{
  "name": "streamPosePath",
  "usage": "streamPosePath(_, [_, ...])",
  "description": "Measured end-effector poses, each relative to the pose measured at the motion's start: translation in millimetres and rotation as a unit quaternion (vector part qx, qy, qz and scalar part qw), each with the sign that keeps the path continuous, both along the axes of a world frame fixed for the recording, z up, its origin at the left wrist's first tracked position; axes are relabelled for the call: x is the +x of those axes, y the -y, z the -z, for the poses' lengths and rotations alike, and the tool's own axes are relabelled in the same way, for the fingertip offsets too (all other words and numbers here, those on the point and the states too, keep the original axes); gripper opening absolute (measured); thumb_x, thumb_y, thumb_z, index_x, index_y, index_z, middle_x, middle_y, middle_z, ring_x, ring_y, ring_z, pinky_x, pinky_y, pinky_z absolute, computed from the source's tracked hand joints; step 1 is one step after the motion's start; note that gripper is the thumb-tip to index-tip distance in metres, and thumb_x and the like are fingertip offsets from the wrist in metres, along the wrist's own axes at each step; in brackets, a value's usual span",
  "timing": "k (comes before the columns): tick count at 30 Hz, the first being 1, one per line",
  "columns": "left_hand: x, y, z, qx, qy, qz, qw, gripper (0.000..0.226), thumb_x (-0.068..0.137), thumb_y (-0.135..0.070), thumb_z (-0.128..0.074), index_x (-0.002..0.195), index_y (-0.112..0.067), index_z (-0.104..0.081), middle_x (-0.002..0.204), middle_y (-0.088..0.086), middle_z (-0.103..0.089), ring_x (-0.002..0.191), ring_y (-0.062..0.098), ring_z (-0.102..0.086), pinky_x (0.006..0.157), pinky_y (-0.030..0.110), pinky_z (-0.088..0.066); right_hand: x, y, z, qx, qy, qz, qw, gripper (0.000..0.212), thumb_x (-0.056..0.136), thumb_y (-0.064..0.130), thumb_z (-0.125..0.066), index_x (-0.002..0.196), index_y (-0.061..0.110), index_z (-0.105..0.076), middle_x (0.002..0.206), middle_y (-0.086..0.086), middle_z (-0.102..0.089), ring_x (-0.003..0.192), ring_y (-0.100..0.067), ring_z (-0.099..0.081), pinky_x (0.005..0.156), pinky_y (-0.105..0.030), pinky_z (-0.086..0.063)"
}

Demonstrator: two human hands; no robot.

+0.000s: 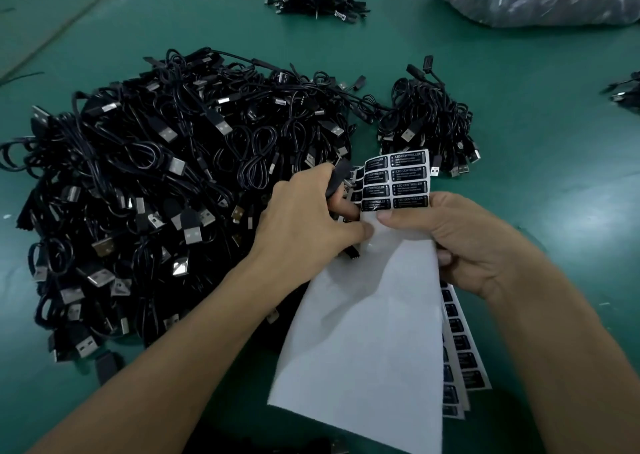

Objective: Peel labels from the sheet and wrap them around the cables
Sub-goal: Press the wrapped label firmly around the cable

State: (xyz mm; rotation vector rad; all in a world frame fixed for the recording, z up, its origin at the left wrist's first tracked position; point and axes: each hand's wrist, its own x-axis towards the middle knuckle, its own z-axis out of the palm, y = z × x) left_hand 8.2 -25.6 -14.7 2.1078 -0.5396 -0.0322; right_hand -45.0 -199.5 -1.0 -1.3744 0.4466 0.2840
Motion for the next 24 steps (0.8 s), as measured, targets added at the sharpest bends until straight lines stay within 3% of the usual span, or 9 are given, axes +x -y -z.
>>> streamPosePath(2, [-0.5, -0.2, 0.0, -0.005, -0.002, 0.005, 1.0, 0.042, 0.059, -0.035, -0.083, 0.065, -0.049, -0.044, 0.073, -0.026, -0.072, 0.068, 0.008, -0.067, 0.068, 0.043, -0.057, 0.0, 1.8, -1.8, 0.025, 0.004, -0.006, 1.0, 0.024, 0.069, 0.011, -0.075, 0.089, 0.002, -0.063, 0.059, -0.004, -0.061, 0.028, -0.003, -0.039, 0.025, -0.014, -0.025])
streamPosePath(5, [-1.7, 0.7, 1.4, -0.013, 0.001, -0.004, 1.0, 0.05, 0.059, -0.036, -0.084, 0.065, -0.033, -0.035, 0.074, -0.024, -0.072, 0.067, 0.01, -0.067, 0.066, 0.045, -0.057, 0.4, 4.4, -0.7, 0.026, 0.006, -0.008, 1.0, 0.021, 0.071, 0.011, -0.074, 0.087, 0.003, -0.063, 0.062, -0.004, -0.059, 0.03, -0.003, -0.04, 0.026, -0.014, -0.025])
streamPosePath(8, [-1.6, 1.6, 2.3, -0.001, 0.01, -0.01, 1.0, 0.056, 0.06, -0.035, -0.086, 0.066, -0.029, -0.031, 0.073, -0.018, -0.073, 0.067, 0.012, -0.066, 0.065, 0.047, -0.056, -0.5, 3.2, 1.6, -0.005, 0.016, -0.032, 0.999, 0.016, 0.085, 0.008, -0.07, 0.098, 0.0, -0.063, 0.061, -0.002, -0.06, 0.031, -0.003, -0.039, 0.027, -0.014, -0.026])
streamPosePath(11, [-1.7, 2.0, 2.2, 0.005, 0.017, -0.014, 1.0, 0.056, 0.061, -0.035, -0.088, 0.066, -0.029, -0.032, 0.073, -0.017, -0.073, 0.07, 0.012, -0.066, 0.064, 0.046, -0.055, -1.2, -0.8, 3.0, -0.017, 0.038, -0.012, 0.999, 0.018, 0.089, 0.002, -0.068, 0.106, -0.003, -0.067, 0.063, -0.002, -0.068, 0.034, -0.003, -0.052, 0.03, -0.013, -0.035])
streamPosePath(15, [-0.1, 1.0, 2.3, 0.007, 0.022, -0.007, 1.0, 0.055, 0.063, -0.036, -0.089, 0.067, -0.028, -0.034, 0.074, -0.02, -0.072, 0.061, 0.003, -0.057, 0.055, 0.033, -0.045, -1.0, -1.7, 5.3, -0.035, 0.042, 0.008, 0.998, 0.022, 0.085, 0.004, -0.072, 0.107, 0.0, -0.07, 0.091, -0.013, -0.078, 0.073, -0.022, -0.075, 0.063, -0.031, -0.06])
streamPosePath(18, [2.3, -0.5, 2.3, -0.002, 0.022, 0.0, 1.0, 0.056, 0.063, -0.03, -0.09, 0.065, -0.025, -0.034, 0.075, -0.019, -0.072, 0.061, 0.004, -0.059, 0.055, 0.029, -0.046, -1.2, -0.3, 6.6, -0.034, 0.044, 0.026, 0.998, 0.013, 0.088, 0.003, -0.07, 0.1, 0.006, -0.074, 0.094, -0.013, -0.078, 0.081, -0.027, -0.076, 0.067, -0.035, -0.062])
streamPosePath(21, [3.4, -1.5, 3.2, -0.017, 0.016, 0.008, 1.0, 0.057, 0.062, -0.022, -0.089, 0.063, -0.022, -0.032, 0.072, -0.017, -0.073, 0.064, -0.002, -0.065, 0.054, 0.019, -0.047, -0.6, 0.6, 9.5, -0.052, 0.021, 0.047, 0.997, 0.028, 0.087, 0.007, -0.074, 0.114, 0.005, -0.067, 0.101, -0.015, -0.077, 0.089, -0.033, -0.076, 0.08, -0.049, -0.062])
streamPosePath(24, [3.3, -2.2, 3.8, -0.022, 0.017, 0.004, 1.0, 0.055, 0.065, -0.017, -0.086, 0.061, -0.023, -0.032, 0.068, -0.013, -0.073, 0.073, -0.001, -0.071, 0.065, 0.036, -0.056, 0.2, 0.0, 10.1, -0.049, 0.036, 0.031, 0.998, 0.017, 0.088, 0.003, -0.07, 0.106, 0.001, -0.071, 0.098, -0.017, -0.077, 0.086, -0.032, -0.076, 0.078, -0.046, -0.063])
